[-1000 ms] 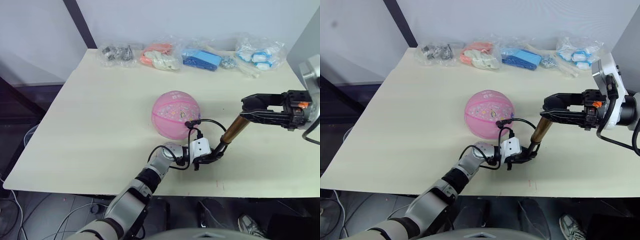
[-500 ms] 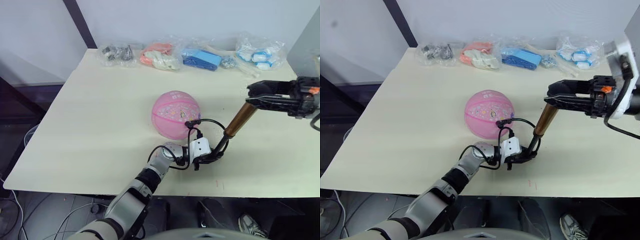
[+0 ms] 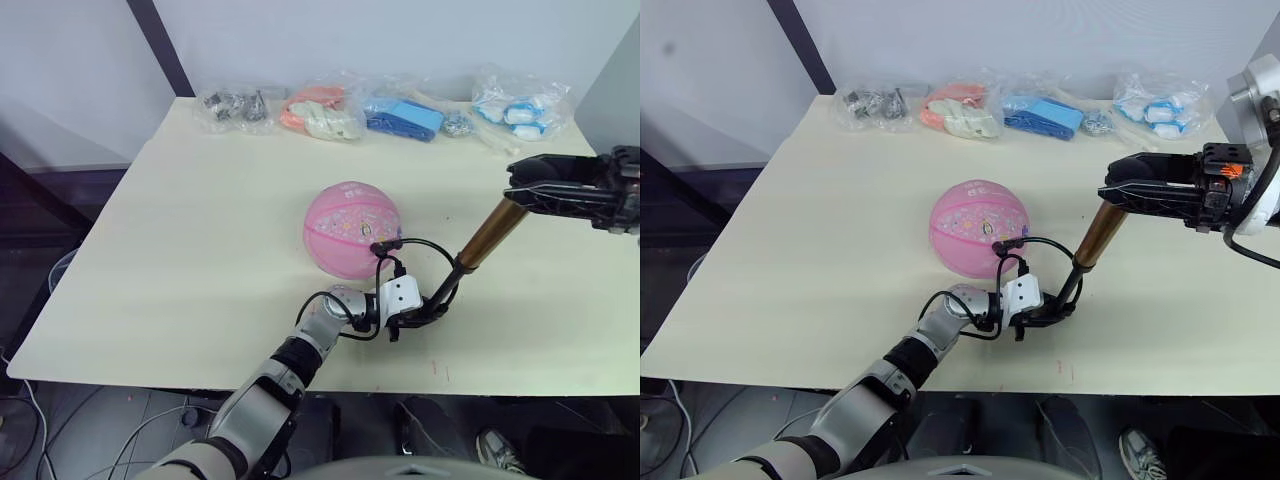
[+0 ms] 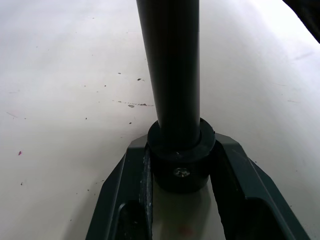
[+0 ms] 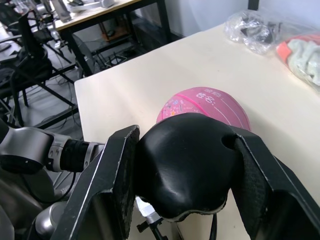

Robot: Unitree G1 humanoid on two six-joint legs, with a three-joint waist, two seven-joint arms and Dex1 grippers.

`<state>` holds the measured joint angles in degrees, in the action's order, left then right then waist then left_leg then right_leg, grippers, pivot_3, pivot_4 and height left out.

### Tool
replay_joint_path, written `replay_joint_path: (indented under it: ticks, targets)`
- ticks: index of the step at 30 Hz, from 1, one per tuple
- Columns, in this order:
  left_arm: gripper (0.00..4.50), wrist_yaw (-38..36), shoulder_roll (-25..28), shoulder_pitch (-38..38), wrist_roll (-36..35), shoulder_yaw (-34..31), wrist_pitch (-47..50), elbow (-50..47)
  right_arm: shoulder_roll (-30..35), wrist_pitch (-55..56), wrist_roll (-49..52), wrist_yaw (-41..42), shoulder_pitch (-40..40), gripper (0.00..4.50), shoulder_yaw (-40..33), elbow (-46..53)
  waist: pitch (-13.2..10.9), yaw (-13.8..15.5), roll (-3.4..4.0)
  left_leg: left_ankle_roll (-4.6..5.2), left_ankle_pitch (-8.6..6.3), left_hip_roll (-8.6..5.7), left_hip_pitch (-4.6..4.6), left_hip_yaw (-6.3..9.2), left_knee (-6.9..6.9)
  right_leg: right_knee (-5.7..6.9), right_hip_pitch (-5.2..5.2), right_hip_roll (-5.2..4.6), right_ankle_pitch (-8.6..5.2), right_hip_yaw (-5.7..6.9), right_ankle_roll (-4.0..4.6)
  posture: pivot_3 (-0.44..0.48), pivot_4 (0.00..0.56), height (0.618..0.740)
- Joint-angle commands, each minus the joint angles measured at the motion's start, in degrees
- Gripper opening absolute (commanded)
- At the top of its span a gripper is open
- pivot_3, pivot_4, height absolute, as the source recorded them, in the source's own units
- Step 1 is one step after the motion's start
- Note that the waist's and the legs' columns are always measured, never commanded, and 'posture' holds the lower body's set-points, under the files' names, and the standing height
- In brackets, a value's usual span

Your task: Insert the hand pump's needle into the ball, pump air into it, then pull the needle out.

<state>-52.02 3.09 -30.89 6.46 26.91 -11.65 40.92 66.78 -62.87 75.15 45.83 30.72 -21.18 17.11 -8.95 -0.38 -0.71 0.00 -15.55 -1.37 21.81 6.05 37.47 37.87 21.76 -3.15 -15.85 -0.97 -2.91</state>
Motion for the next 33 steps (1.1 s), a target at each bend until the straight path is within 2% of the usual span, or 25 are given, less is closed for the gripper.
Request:
replay_joint_path:
  ticks: [1, 11, 19, 25, 33]
  targets:
    - [1.1, -1.7, 1.9, 3.7, 3.6, 3.2, 3.0, 4.5, 1.1, 0.8, 2.5, -4.4, 2.2, 2.3, -8.3, 0.1, 0.0, 0.0, 0.0, 0.0, 0.0, 0.0, 0.0, 0.0, 0.0, 0.0, 0.0, 0.0, 0.0, 0.0, 0.0, 0.0, 0.15, 0.74]
    - [1.1, -1.2, 1.8, 3.6, 3.7, 3.1, 2.5, 4.8, -3.7, 0.4, 11.0, -13.0, -1.0, 2.3, -7.6, 3.1, 0.0, 0.1, -0.01, 0.0, 0.0, 0.01, 0.0, 0.0, 0.0, 0.0, -0.01, 0.01, 0.0, 0.01, 0.0, 0.0, 0.15, 0.74]
    - [1.1, -0.4, 1.8, 3.5, 4.1, 3.1, 1.6, 5.6, -5.7, 0.7, 15.4, -16.6, -5.8, 2.3, -7.1, 7.5, 0.1, 0.2, -0.06, 0.0, 0.0, 0.01, -0.04, 0.0, 0.0, 0.0, -0.05, 0.02, 0.0, 0.01, 0.0, 0.0, 0.15, 0.74]
    - [1.1, -0.4, 1.8, 3.3, 4.2, 3.1, 1.2, 5.9, -4.8, 1.4, 14.8, -16.3, -8.5, 2.3, -5.8, 9.4, 0.1, 0.1, -0.11, 0.0, 0.0, 0.0, -0.09, 0.0, 0.0, 0.02, -0.1, 0.04, 0.0, 0.02, 0.0, 0.0, 0.15, 0.74]
    - [1.1, -0.6, 1.8, 3.3, 4.3, 3.1, 1.0, 6.1, -2.7, 1.0, 11.9, -14.6, -8.0, 2.3, -2.6, 8.8, 0.1, 0.1, -0.15, 0.0, 0.0, 0.0, -0.09, 0.0, 0.0, 0.01, -0.1, 0.04, 0.0, 0.03, 0.0, 0.0, 0.15, 0.74]
